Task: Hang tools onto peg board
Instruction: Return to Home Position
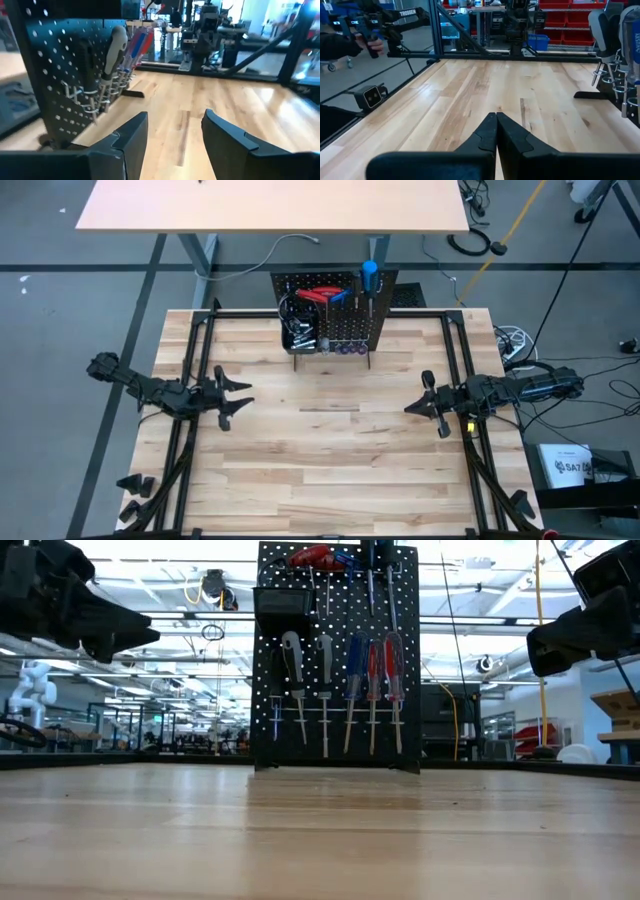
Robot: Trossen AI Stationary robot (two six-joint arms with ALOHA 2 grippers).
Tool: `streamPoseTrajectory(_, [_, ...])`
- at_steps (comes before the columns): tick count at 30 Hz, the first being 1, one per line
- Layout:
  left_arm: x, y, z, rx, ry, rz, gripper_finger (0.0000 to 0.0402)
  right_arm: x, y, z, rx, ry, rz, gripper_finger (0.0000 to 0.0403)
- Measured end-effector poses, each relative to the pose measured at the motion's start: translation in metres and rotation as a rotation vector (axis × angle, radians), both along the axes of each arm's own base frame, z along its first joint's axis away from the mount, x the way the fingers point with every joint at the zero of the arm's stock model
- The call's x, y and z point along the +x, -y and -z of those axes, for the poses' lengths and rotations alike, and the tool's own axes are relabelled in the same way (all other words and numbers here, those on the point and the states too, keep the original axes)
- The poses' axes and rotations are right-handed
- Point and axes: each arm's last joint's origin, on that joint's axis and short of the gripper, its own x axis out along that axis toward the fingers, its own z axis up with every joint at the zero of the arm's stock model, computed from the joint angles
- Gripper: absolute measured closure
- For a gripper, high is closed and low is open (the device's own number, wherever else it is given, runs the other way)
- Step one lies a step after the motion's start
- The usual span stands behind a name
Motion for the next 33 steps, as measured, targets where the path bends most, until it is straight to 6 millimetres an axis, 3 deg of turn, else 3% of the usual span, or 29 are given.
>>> streamPoseTrajectory(4, [0.0000, -0.0003, 0.0001, 0.074, -0.015, -0.006, 0.0214, 0.0000, 0.0000, 0.0000, 0.000, 0.000, 0.000, 0.0403])
streamPoseTrajectory(33, [0.0000, -0.0003, 0.0002, 0.071, -0.015, -0.009, 0.0214, 0.0000, 0.0000, 0.0000, 0.000, 0.000, 0.001, 0.0403])
